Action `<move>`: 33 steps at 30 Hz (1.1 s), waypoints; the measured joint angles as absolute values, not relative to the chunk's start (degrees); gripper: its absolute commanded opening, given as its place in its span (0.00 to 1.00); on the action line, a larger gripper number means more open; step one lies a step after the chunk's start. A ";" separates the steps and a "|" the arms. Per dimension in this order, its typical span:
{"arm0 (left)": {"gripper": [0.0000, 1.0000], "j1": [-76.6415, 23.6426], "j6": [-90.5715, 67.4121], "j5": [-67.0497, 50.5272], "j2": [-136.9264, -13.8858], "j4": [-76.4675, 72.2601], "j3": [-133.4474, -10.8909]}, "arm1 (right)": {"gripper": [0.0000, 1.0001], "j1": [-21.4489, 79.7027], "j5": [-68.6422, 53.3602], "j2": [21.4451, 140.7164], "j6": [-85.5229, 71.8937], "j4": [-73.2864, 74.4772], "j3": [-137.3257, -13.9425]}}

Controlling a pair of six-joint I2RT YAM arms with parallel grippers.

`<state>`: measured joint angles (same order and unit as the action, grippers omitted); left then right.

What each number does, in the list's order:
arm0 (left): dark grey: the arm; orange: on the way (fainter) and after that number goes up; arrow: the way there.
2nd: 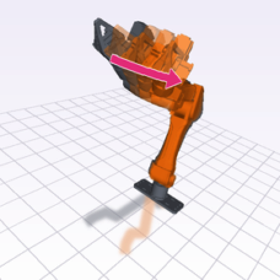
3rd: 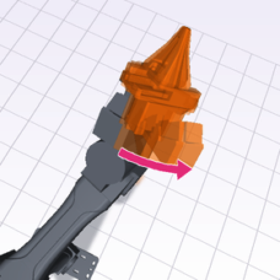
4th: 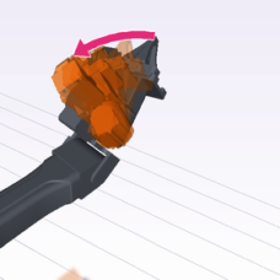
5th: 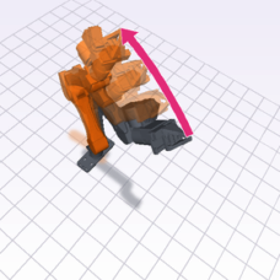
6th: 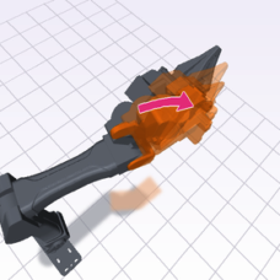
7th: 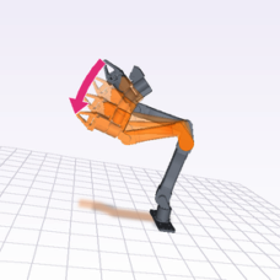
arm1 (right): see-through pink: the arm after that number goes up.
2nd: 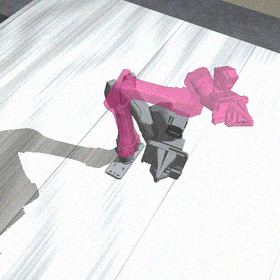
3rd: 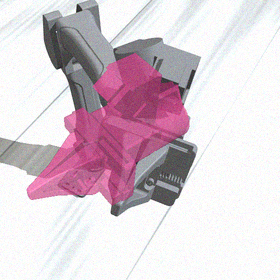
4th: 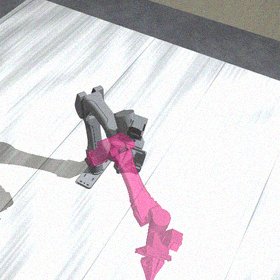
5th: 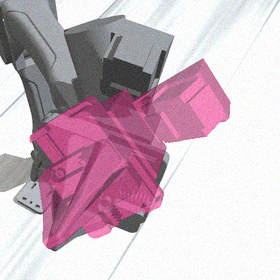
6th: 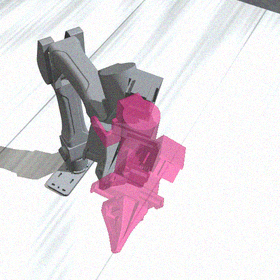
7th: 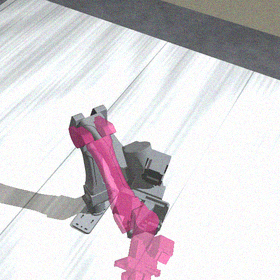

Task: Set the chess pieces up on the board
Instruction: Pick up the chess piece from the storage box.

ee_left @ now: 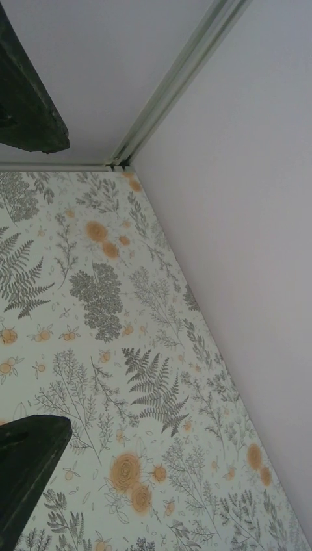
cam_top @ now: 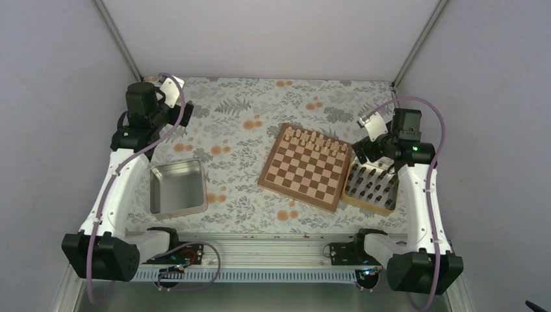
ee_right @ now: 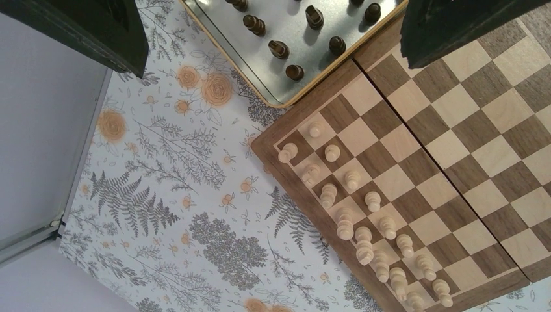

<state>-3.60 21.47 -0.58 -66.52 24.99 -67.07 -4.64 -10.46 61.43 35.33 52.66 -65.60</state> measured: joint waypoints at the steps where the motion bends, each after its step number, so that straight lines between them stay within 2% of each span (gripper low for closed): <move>1: 1.00 -3.57 21.47 -0.58 -66.32 24.97 -67.05 | 1.00 -4.69 -10.50 61.45 35.51 52.75 -65.60; 9: 1.00 -3.60 21.65 -0.60 -65.82 24.97 -67.05 | 1.00 -4.99 -10.92 61.47 36.03 52.90 -65.60; 13: 1.00 -3.60 21.69 -0.60 -65.82 24.97 -67.05 | 0.96 -5.48 -10.74 61.47 36.62 53.65 -65.60; 14: 1.00 -3.60 21.69 -0.60 -65.82 24.97 -67.05 | 0.92 -5.67 -10.68 61.49 37.08 54.08 -65.58; 19: 1.00 -3.60 21.91 -0.58 -65.82 24.88 -66.96 | 0.60 -8.82 -8.82 61.47 42.44 56.84 -61.91; 22: 1.00 -3.60 22.04 -0.56 -65.73 23.97 -65.87 | 0.47 -10.44 -7.66 61.34 46.44 58.52 -57.43; 29: 1.00 -3.60 22.00 -0.64 -65.84 22.68 -64.47 | 0.39 -10.68 -7.57 62.00 51.05 58.89 -51.57; 33: 1.00 -3.60 22.02 -0.64 -65.89 22.33 -64.42 | 0.39 -10.68 -8.10 65.95 51.20 56.25 -49.87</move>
<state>-3.60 22.02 -0.64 -65.89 22.33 -64.42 -10.68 -8.10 65.95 51.20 56.25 -49.87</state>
